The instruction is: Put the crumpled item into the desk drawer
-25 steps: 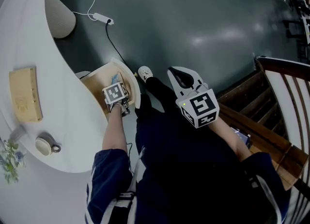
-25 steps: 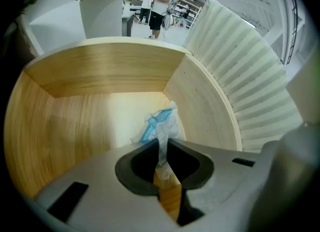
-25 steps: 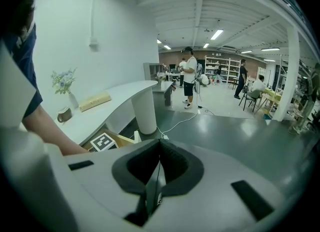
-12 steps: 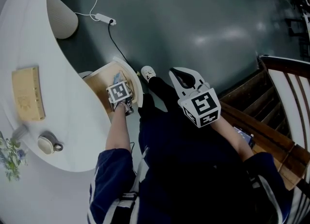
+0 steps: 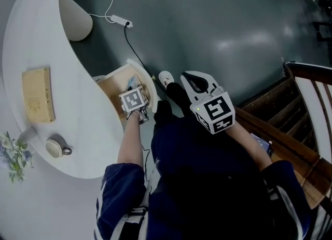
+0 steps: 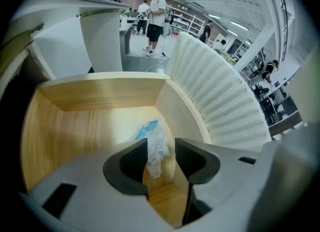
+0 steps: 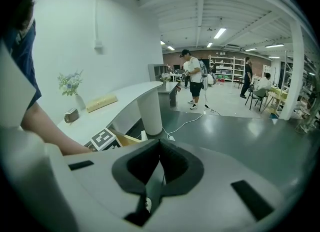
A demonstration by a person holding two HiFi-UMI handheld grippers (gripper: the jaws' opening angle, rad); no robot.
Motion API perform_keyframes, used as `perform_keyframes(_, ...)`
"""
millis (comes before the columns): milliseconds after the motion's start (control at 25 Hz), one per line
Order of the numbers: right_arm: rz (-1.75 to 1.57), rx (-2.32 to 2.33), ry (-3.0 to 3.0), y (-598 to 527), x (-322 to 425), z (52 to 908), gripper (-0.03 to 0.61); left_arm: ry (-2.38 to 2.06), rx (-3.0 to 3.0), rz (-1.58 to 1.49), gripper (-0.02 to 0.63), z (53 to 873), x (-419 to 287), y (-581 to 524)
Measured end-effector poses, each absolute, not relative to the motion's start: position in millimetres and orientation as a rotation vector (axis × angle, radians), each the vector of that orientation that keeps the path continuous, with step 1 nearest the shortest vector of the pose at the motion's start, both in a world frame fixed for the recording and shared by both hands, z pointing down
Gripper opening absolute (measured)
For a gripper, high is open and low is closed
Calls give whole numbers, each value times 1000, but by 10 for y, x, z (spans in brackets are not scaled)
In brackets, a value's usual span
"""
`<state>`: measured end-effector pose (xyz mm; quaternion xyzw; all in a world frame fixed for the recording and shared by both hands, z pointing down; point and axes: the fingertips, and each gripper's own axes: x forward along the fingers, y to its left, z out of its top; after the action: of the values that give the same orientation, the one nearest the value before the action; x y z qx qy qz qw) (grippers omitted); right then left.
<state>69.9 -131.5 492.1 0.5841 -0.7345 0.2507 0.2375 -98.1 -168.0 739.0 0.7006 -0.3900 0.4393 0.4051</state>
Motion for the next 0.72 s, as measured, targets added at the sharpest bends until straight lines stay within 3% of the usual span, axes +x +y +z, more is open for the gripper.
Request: perform_keyframes(720,700,1660,-2104,-1433,675,4806,8,-1072,2019,885,160,6254,-731,-1707)
